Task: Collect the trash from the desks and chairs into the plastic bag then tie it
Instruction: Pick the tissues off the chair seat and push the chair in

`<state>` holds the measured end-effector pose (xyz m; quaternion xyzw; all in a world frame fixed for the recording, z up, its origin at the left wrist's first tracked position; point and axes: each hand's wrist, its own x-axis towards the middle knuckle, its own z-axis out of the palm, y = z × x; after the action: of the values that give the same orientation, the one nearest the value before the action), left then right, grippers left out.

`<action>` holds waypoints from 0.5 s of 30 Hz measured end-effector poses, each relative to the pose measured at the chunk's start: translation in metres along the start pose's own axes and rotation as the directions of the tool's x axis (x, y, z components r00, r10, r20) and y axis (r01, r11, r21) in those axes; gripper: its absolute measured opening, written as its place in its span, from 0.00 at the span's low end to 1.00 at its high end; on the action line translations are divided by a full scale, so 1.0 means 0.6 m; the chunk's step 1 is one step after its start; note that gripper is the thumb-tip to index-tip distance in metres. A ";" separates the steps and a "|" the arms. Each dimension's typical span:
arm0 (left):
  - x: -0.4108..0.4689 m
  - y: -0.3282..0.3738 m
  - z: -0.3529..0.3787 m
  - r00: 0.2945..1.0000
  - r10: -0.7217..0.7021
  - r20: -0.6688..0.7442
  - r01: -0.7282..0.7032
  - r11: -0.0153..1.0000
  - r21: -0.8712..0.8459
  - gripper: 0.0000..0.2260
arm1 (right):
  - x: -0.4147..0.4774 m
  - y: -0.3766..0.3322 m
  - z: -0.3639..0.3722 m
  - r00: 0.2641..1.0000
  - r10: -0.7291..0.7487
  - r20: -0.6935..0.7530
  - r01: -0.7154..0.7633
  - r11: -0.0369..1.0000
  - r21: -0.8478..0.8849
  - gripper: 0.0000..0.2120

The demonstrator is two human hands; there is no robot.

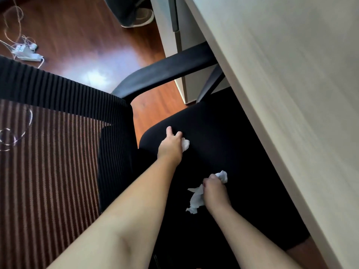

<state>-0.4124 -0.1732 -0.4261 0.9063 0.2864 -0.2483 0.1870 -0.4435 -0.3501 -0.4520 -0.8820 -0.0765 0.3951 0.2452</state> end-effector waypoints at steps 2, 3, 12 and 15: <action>-0.006 -0.004 0.009 0.995 0.056 -0.088 -0.061 0.997 -0.054 0.05 | 0.002 0.001 0.002 1.000 0.009 0.011 -0.009 1.000 -0.026 0.16; -0.014 -0.004 0.013 0.993 0.066 -0.097 -0.072 0.996 -0.056 0.02 | 0.002 0.003 0.002 1.000 0.011 0.012 -0.010 1.000 -0.022 0.16; -0.093 0.018 -0.120 0.998 -0.039 0.047 0.039 0.999 0.001 0.14 | -0.085 -0.093 -0.094 0.997 -0.060 0.057 0.068 0.987 -0.146 0.12; -0.158 0.029 -0.201 0.990 0.027 -0.140 -0.026 1.000 0.004 0.13 | -0.125 -0.176 -0.156 0.973 -0.223 0.059 0.230 0.943 -0.242 0.11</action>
<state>-0.4281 -0.1687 -0.2727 0.9253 0.2865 -0.1821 0.1690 -0.4191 -0.3177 -0.2976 -0.8847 -0.2298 0.3654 0.1760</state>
